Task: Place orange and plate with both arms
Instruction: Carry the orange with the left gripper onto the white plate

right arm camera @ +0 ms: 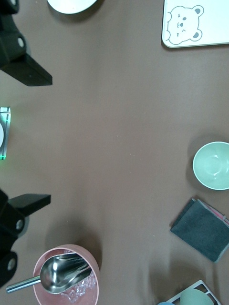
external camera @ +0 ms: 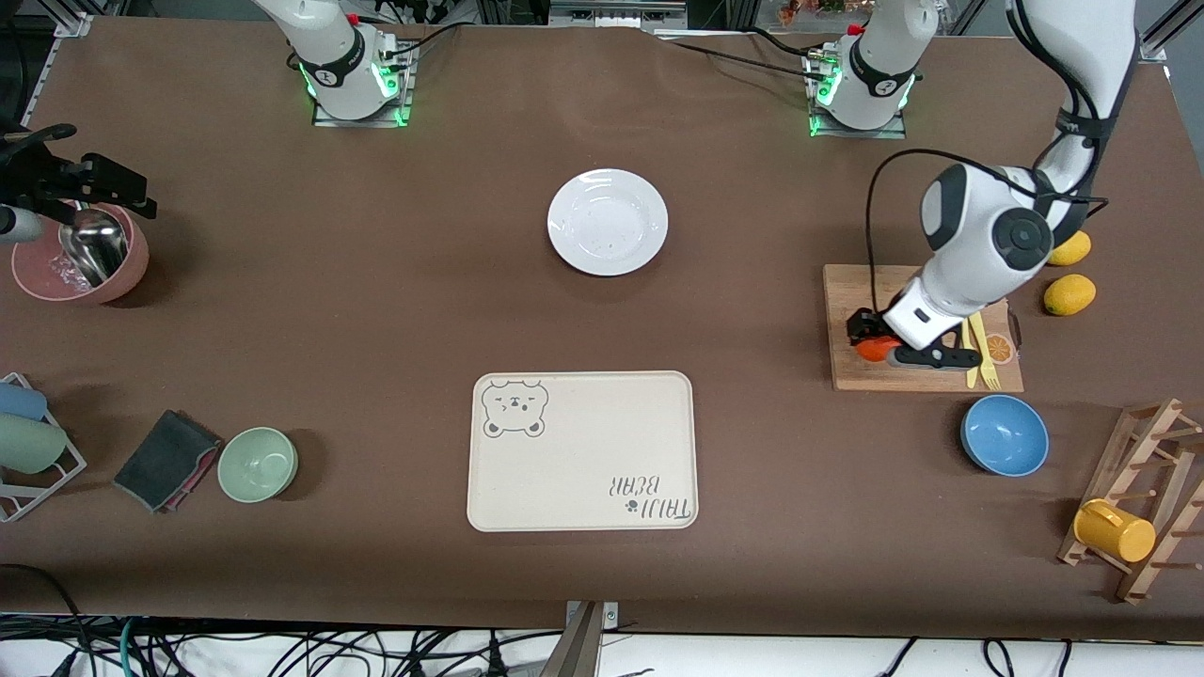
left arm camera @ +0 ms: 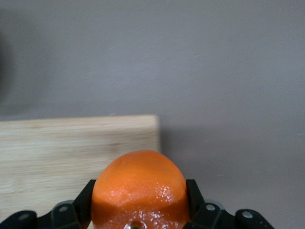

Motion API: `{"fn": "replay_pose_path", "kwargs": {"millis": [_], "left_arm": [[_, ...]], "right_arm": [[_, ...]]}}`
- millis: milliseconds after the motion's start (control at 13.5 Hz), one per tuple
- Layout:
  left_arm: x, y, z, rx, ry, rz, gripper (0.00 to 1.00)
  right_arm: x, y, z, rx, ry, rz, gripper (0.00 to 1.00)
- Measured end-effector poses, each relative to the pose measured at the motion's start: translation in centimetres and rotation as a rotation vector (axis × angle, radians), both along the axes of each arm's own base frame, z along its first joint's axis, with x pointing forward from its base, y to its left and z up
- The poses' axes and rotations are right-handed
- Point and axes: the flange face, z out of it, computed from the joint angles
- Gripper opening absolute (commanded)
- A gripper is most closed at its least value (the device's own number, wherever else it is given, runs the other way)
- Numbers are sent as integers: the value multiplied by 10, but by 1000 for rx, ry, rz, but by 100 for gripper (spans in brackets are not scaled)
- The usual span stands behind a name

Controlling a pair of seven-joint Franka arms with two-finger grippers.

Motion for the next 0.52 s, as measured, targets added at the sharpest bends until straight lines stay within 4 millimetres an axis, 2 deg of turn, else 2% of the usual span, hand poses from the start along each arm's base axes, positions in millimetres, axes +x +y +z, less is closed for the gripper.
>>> {"fn": "replay_pose_path", "kwargs": {"millis": [148, 223, 520], "left_arm": [[-11, -62, 10, -27, 4, 43, 0], [-22, -98, 11, -40, 15, 59, 0], [-91, -235, 18, -73, 51, 75, 2]], "right_arm": [[0, 0, 0, 0, 0, 0, 100], [0, 0, 0, 0, 0, 0, 100], [0, 0, 0, 0, 0, 0, 100]]}}
